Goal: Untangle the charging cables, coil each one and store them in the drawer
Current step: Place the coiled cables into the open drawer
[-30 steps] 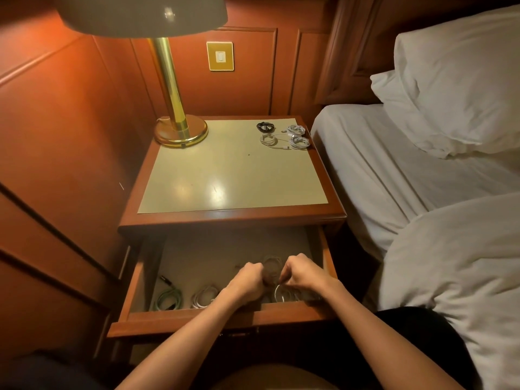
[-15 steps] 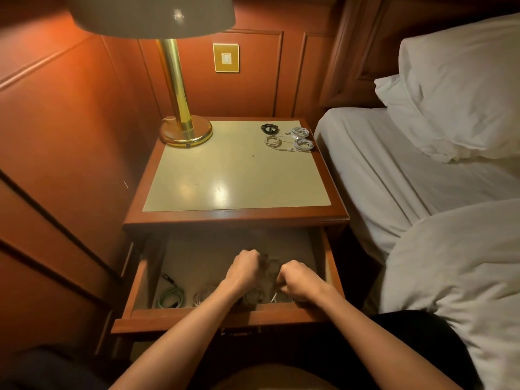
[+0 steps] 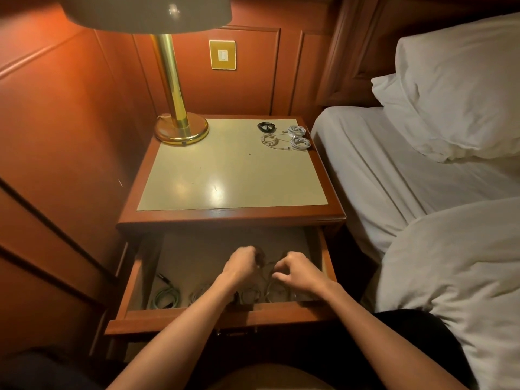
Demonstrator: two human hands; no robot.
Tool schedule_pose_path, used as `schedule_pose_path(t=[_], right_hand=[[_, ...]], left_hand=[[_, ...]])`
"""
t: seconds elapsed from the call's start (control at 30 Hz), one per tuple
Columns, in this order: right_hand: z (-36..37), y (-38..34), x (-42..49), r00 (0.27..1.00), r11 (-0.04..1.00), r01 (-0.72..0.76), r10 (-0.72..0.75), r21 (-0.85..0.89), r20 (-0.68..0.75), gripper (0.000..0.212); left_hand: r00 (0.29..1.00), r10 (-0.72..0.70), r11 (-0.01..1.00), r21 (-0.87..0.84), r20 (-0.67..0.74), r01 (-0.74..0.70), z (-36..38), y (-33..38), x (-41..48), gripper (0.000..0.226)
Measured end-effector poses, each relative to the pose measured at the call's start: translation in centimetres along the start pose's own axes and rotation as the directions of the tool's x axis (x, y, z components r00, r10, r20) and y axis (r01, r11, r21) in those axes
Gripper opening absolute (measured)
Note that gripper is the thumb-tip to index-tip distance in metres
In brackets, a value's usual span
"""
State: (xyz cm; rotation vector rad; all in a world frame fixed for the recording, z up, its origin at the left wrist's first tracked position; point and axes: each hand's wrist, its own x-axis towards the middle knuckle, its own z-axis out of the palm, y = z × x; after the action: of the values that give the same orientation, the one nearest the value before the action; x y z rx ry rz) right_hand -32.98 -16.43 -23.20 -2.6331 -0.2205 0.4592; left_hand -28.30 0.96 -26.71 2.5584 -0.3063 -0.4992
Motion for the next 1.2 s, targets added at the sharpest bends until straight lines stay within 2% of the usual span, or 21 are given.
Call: schedule_pose_path(t=[0.07, 0.13, 0.2, 0.23, 0.27, 0.3, 0.37, 0.4, 0.47, 0.53, 0.6, 0.67, 0.77, 0.93, 1.07, 1.2], right_hand=[[-1.7, 0.0, 0.3, 0.997, 0.999, 0.022, -0.019, 0.034, -0.080, 0.020], [-4.5, -0.3, 0.9, 0.984, 0.991, 0.081, -0.064, 0.104, -0.164, 0.014], [-8.0, -1.0, 2.0, 0.962, 0.975, 0.147, -0.101, 0.169, -0.253, 0.013], [-9.9, -1.4, 3.0, 0.949, 0.969, 0.165, -0.105, 0.183, -0.297, 0.013], [-11.7, -1.5, 4.4, 0.935, 0.968, 0.168, -0.097, 0.184, -0.341, 0.013], [-13.3, -1.3, 6.2, 0.916, 0.972, 0.158, -0.079, 0.173, -0.393, 0.014], [-16.0, -0.3, 10.4, 0.859, 0.987, 0.079, 0.003, 0.139, -0.512, 0.017], [-17.1, 0.4, 12.5, 0.828, 0.991, 0.008, 0.070, 0.137, -0.556, 0.024], [-18.8, 2.0, 16.2, 0.791, 0.977, -0.142, 0.207, 0.157, -0.576, 0.045], [-20.3, 3.4, 19.3, 0.792, 0.958, -0.235, 0.287, 0.164, -0.538, 0.065], [-21.3, 4.6, 21.9, 0.813, 0.944, -0.303, 0.326, 0.127, -0.483, 0.079], [-21.6, 5.6, 23.8, 0.823, 0.930, -0.358, 0.355, 0.079, -0.444, 0.081], [-21.7, 6.5, 25.6, 0.831, 0.933, -0.358, 0.338, 0.041, -0.441, 0.070], [-21.5, 7.6, 26.6, 0.813, 0.947, -0.308, 0.310, 0.088, -0.493, 0.057], [-20.7, 7.1, 24.4, 0.801, 0.948, -0.292, 0.314, 0.124, -0.510, 0.051], [-18.7, 4.9, 17.8, 0.786, 0.959, -0.193, 0.277, 0.206, -0.554, 0.065]], left_hand=[[0.999, 0.018, 0.994, 0.107, 0.031, -0.021, -1.7, 0.3, -0.4, 0.022], [0.983, 0.051, 0.984, 0.161, 0.177, -0.080, -4.9, 1.2, -0.8, 0.015], [0.915, 0.138, 0.982, 0.070, 0.379, -0.177, -9.4, 2.5, -1.1, 0.013], [0.888, 0.179, 0.976, 0.040, 0.424, -0.216, -11.6, 3.3, -0.6, 0.017], [0.888, 0.207, 0.971, 0.027, 0.411, -0.239, -13.4, 4.1, 0.4, 0.020], [0.915, 0.217, 0.970, 0.027, 0.341, -0.240, -15.0, 4.7, 2.1, 0.021], [0.978, 0.196, 0.980, 0.019, 0.077, -0.198, -17.0, 5.7, 6.6, 0.018], [0.981, 0.177, 0.984, 0.016, -0.082, -0.176, -17.5, 6.1, 9.1, 0.015], [0.938, 0.136, 0.990, 0.019, -0.320, -0.138, -18.1, 6.5, 13.7, 0.014], [0.900, 0.129, 0.992, 0.057, -0.416, -0.115, -18.3, 6.6, 17.8, 0.023], [0.897, 0.166, 0.982, 0.156, -0.410, -0.110, -18.3, 6.5, 21.3, 0.034], [0.905, 0.215, 0.956, 0.269, -0.367, -0.118, -18.2, 6.3, 23.9, 0.037], [0.895, 0.286, 0.912, 0.385, -0.343, -0.144, -18.0, 6.3, 26.3, 0.032], [0.858, 0.389, 0.835, 0.521, -0.336, -0.175, -18.2, 6.5, 27.0, 0.021], [0.844, 0.418, 0.825, 0.531, -0.338, -0.196, -18.3, 5.9, 24.4, 0.016], [0.821, 0.455, 0.847, 0.451, -0.345, -0.281, -18.7, 3.8, 17.0, 0.021]])
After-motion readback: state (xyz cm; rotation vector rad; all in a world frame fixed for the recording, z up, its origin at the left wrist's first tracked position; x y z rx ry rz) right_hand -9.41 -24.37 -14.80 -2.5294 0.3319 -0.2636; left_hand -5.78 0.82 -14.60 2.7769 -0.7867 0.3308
